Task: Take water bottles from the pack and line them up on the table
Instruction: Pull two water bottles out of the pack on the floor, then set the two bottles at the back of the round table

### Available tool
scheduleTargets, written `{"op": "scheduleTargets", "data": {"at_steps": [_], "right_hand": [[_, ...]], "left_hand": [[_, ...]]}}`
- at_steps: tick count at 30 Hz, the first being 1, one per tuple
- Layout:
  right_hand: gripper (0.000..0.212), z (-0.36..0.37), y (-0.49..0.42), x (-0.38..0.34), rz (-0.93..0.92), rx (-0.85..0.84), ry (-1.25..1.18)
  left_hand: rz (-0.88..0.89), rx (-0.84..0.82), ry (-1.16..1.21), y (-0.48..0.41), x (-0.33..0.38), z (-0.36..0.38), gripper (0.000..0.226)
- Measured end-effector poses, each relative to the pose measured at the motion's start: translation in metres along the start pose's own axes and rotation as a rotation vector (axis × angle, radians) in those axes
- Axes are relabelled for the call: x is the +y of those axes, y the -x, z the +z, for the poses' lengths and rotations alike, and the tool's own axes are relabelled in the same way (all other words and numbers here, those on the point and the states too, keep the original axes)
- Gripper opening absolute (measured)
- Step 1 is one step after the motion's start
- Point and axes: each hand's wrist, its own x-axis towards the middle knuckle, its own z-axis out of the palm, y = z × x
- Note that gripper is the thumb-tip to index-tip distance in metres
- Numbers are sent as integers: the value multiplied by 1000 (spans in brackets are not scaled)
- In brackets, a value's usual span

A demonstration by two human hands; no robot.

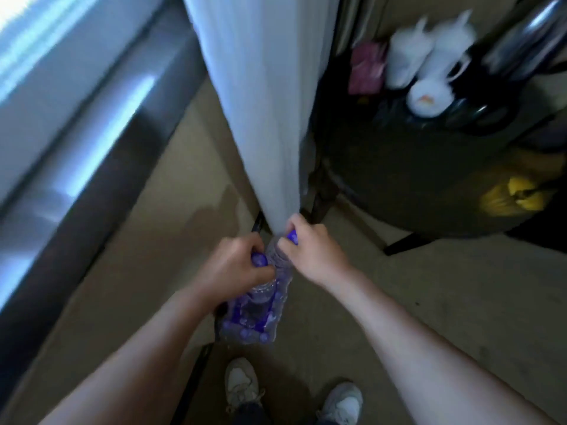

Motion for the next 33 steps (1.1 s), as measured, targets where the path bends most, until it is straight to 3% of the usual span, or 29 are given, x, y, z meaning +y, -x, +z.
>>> {"op": "scheduleTargets", "data": {"at_steps": [7, 13, 27, 33], "right_hand": [[25, -197, 26, -20, 14, 240, 8], [19, -296, 5, 19, 83, 400, 3], [28, -340, -113, 84, 301, 293, 0], [22, -342, -116, 89, 288, 301, -43]], "left_hand": [[149, 112, -8, -47, 169, -86, 16], [205, 161, -32, -124, 256, -81, 19], [211, 11, 74, -264, 312, -54, 24], [262, -13, 96, -268, 309, -51, 48]]}}
